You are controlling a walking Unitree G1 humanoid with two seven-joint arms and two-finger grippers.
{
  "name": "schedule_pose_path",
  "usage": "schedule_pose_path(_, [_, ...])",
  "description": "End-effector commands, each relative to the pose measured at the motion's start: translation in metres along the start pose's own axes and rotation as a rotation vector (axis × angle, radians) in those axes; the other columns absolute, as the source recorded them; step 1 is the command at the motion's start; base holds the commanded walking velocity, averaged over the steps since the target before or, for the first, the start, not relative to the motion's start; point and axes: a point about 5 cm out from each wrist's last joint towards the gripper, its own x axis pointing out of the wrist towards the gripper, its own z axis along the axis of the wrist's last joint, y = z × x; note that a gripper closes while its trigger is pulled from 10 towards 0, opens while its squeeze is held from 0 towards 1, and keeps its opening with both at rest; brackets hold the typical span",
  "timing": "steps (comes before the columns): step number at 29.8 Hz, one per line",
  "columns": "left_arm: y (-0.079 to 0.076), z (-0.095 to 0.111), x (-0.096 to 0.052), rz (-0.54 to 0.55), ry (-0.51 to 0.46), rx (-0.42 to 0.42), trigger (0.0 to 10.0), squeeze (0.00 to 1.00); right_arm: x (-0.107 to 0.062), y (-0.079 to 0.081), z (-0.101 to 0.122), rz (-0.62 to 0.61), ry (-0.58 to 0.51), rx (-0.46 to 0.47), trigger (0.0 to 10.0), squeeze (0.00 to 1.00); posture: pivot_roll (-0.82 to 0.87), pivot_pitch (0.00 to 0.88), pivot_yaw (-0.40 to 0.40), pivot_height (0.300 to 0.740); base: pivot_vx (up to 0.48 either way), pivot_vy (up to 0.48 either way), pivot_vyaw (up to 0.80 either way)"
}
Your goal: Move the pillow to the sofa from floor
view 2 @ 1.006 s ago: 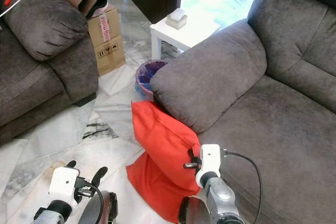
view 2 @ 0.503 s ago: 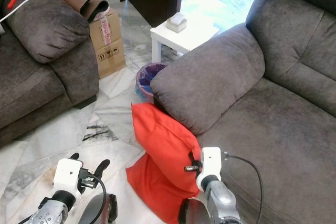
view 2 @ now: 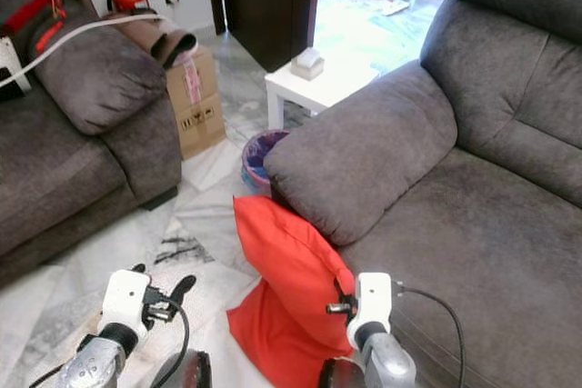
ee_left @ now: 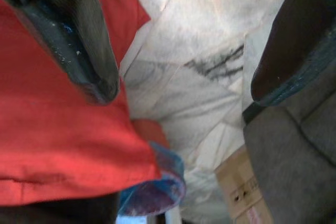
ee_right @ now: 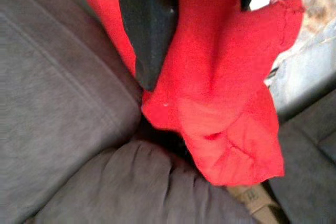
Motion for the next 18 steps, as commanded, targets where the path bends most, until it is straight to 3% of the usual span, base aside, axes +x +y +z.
schedule_pose_path(1, [0.002, -0.007, -0.002, -0.004, 0.025, -0.016, 10.0, 0.0, -0.003, -0.006, -0.002, -0.068, -0.005, -0.013, 0.0, 0.0, 0.05, 0.05, 0.032, 0.607, 0.0, 0.0, 0.0])
schedule_pose_path(2, [0.002, -0.008, -0.002, -0.005, 0.027, -0.019, 10.0, 0.0, -0.004, -0.007, -0.004, -0.087, 0.002, -0.02, 0.0, 0.0, 0.04, 0.046, 0.035, 0.607, 0.0, 0.0, 0.0])
schedule_pose_path(3, [0.003, -0.009, -0.002, -0.006, 0.032, -0.019, 10.0, 0.0, -0.005, -0.007, -0.006, -0.095, 0.011, -0.039, 7.3, 0.0, 0.05, 0.045, 0.035, 0.607, 0.0, 0.0, 0.0])
schedule_pose_path(4, [0.004, -0.011, -0.002, -0.004, 0.037, -0.02, 10.0, 0.0, -0.006, -0.006, -0.007, -0.092, 0.015, -0.051, 10.0, 0.0, 0.05, 0.043, 0.035, 0.607, 0.0, 0.0, 0.0])
schedule_pose_path(8, [0.009, -0.014, -0.001, 0.029, 0.044, -0.051, 10.0, 0.0, -0.008, -0.003, -0.012, -0.073, 0.002, 0.025, 10.0, 0.0, 0.05, 0.038, 0.032, 0.612, 0.0, 0.0, 0.0])
schedule_pose_path(18, [0.006, -0.014, 0.001, 0.022, 0.034, -0.057, 10.0, 0.0, -0.008, -0.001, -0.011, -0.074, -0.001, 0.018, 10.0, 0.0, 0.04, 0.046, 0.02, 0.652, 0.0, 0.0, 0.0])
